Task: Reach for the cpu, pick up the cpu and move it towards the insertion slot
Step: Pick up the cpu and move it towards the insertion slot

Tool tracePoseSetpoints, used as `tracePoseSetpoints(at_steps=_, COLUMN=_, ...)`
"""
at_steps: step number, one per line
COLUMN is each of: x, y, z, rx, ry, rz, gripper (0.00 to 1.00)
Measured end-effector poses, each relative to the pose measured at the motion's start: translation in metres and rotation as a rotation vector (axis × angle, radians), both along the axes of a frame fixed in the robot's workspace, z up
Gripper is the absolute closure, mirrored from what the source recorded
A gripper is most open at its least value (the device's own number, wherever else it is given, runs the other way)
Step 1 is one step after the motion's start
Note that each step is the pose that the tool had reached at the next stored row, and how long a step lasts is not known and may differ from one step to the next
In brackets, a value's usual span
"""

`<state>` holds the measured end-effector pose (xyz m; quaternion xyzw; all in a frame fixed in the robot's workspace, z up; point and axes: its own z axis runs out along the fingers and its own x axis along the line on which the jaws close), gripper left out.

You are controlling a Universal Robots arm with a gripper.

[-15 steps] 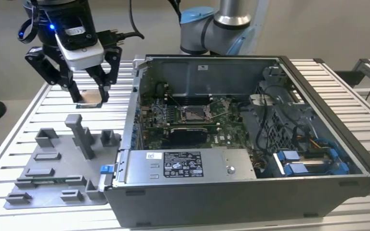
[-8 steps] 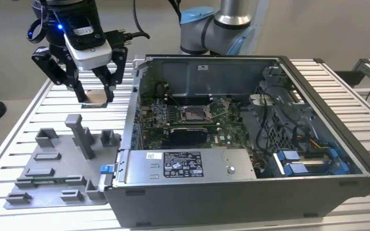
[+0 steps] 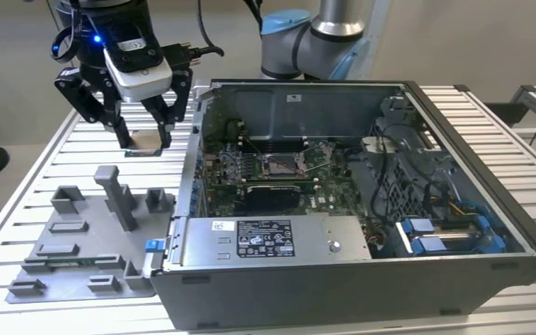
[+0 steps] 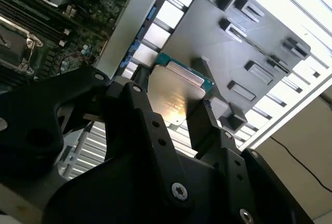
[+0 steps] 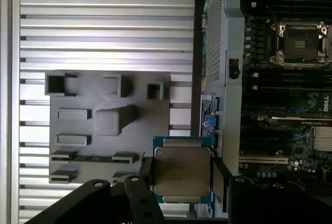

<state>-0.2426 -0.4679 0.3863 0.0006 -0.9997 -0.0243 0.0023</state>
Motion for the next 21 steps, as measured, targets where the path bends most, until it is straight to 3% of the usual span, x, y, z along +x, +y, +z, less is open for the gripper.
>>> tracePoseSetpoints(at_steps=21, x=0.0215, y=0.0, z=0.0, rx=0.0001, ry=0.0, rz=0.0, gripper=1.0)
